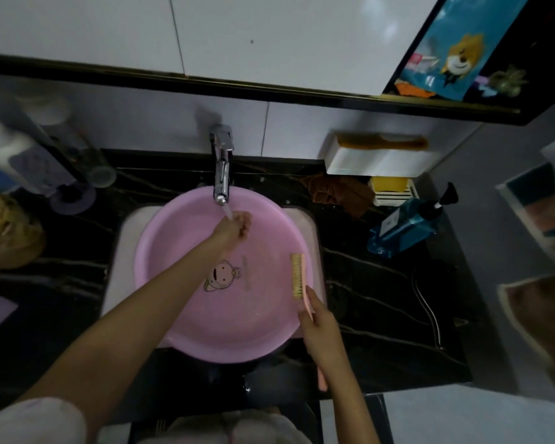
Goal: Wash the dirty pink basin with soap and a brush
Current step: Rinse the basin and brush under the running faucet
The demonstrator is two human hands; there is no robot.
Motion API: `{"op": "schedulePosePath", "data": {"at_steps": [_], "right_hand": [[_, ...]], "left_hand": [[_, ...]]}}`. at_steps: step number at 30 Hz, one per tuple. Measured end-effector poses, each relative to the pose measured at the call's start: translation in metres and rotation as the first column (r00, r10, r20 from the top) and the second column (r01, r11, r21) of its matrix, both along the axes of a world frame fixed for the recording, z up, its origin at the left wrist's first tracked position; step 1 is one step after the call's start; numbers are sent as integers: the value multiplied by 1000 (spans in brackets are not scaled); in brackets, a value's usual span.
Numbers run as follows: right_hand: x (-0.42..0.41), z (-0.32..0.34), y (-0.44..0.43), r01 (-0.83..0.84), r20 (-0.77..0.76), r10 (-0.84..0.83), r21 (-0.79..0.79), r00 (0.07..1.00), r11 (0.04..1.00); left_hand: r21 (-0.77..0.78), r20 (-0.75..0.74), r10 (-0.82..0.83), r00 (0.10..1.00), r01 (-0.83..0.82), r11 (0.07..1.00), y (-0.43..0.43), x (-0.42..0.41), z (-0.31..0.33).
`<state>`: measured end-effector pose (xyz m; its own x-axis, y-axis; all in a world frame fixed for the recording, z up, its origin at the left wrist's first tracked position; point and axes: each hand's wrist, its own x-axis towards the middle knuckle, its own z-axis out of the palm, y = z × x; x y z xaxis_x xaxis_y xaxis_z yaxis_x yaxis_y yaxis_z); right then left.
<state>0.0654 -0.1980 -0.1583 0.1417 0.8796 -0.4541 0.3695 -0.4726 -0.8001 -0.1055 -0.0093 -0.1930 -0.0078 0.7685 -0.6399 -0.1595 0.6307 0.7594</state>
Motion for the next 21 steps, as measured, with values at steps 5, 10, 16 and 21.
{"op": "schedulePosePath", "data": {"at_steps": [5,10,16,21], "right_hand": [[17,-7,14,-7,-81,6,-21,997,1000],[30,-9,38,-246,16,249,-100,968,964],[30,-26,98,-688,521,710,-285,473,667],[16,-34,119,-684,617,756,-457,217,569]], "left_hand": [[55,-114,6,993,0,999,0,-6,11],[79,-591,-172,788,269,960,-7,-6,20],[-63,-992,-124,34,714,697,-46,-43,10],[153,-981,190,-26,490,858,-85,-85,18]]}}
